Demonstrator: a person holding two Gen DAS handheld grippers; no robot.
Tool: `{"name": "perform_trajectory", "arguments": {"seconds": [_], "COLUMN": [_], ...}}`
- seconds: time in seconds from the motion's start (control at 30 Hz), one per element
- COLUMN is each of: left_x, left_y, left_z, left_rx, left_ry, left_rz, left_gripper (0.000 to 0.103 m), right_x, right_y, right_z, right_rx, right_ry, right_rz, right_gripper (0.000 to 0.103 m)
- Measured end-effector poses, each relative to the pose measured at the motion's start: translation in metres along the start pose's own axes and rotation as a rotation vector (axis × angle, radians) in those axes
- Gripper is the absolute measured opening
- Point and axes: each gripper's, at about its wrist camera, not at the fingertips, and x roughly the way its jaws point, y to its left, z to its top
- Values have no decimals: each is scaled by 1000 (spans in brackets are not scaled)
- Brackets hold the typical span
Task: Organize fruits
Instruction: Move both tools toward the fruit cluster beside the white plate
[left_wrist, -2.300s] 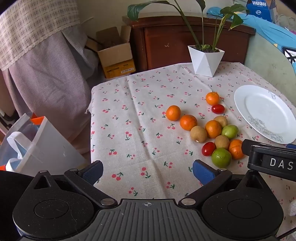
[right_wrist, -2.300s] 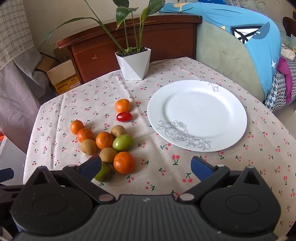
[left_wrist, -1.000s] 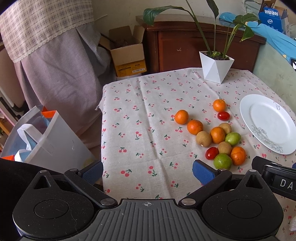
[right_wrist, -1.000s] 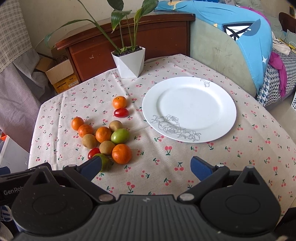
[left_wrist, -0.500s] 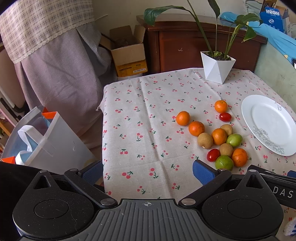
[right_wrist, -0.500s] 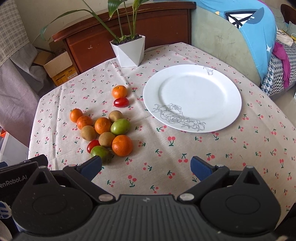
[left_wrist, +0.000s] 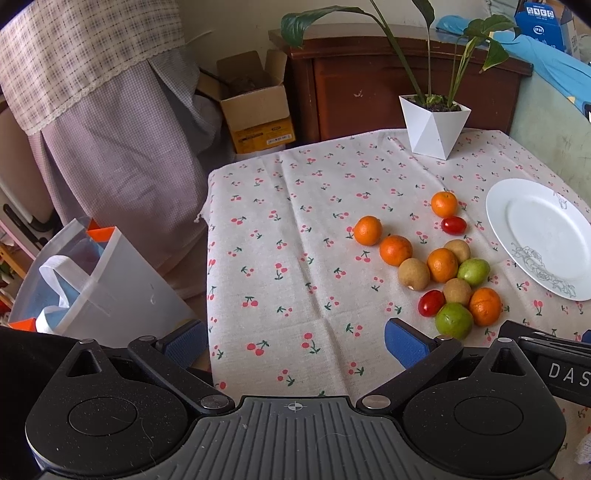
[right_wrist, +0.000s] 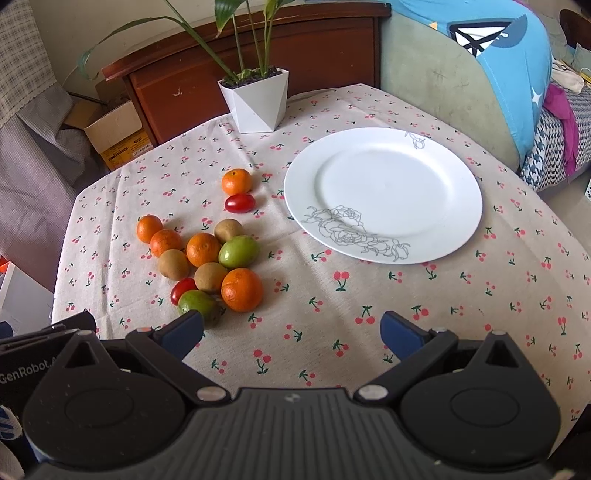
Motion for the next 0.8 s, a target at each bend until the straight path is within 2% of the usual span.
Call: {"name": "perform_trajectory", "arguments": {"seconds": [0.8], "left_x": [7], "left_y": [-5], "left_z": [0], "left_rx": [35], "left_ry": [-10], "left_rz": [-17], "left_gripper": [102], "right_x": [3], "right_y": [-2], "right_z": [0], "right_rx": [-1], "right_ry": [-1], "right_rz": [-9], "right_gripper": [99]}}
